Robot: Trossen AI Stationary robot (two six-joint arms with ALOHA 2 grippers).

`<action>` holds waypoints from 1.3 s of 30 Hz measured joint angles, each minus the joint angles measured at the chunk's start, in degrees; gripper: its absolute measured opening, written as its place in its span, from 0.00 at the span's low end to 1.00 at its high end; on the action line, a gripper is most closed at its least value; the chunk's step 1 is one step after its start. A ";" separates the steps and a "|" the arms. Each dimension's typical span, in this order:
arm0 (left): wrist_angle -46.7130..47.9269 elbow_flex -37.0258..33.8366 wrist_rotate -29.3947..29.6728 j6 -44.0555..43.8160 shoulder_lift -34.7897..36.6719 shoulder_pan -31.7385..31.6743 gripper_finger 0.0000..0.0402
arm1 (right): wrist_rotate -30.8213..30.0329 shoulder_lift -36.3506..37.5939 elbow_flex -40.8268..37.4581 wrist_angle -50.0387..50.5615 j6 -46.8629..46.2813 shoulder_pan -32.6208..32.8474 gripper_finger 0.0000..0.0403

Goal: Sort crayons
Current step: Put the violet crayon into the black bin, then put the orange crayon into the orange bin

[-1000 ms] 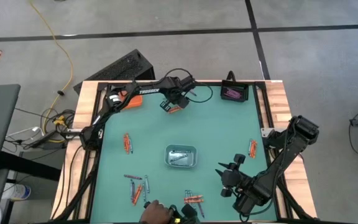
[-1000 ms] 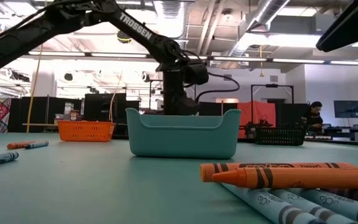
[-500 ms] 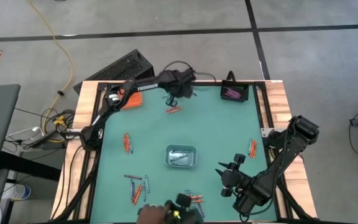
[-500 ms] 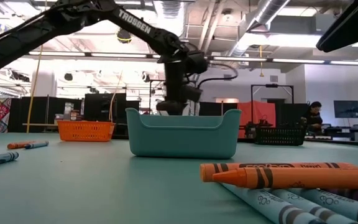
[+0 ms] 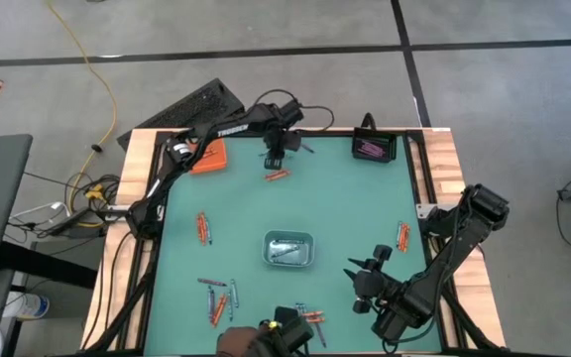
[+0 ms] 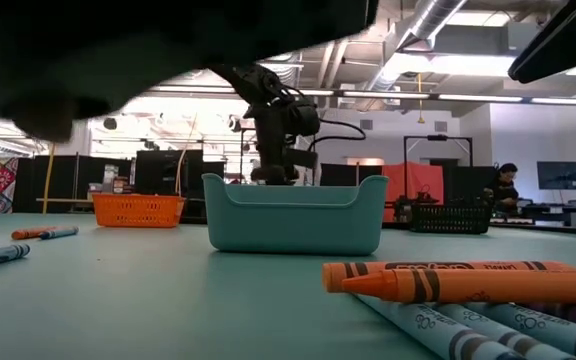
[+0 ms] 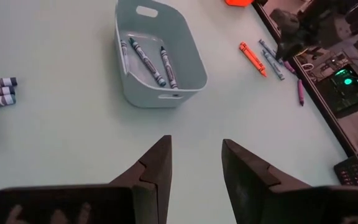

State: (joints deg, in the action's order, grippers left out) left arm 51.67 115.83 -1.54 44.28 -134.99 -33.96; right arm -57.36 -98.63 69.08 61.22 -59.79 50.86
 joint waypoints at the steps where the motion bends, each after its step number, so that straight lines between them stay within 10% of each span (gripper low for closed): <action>1: -0.33 0.00 0.82 0.03 -0.21 0.08 0.25 | -0.01 -0.02 0.00 -0.01 0.07 -0.03 0.35; 25: -2.11 1.40 -0.47 -3.78 -1.59 0.73 0.22 | 0.08 -0.04 -0.02 -1.65 -0.22 0.14 0.35; 33: 15.81 6.03 -6.14 -8.95 -1.46 2.20 0.30 | 0.92 -0.04 -0.02 -1.70 -0.31 0.25 0.35; 39: 20.37 2.99 0.85 -10.71 -1.51 6.21 0.29 | 0.60 -0.04 -0.02 -1.74 -0.27 0.78 0.35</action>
State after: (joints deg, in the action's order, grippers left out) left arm 72.05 118.82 -0.69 33.58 -136.50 -27.75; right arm -56.75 -98.67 69.06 59.48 -60.06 51.64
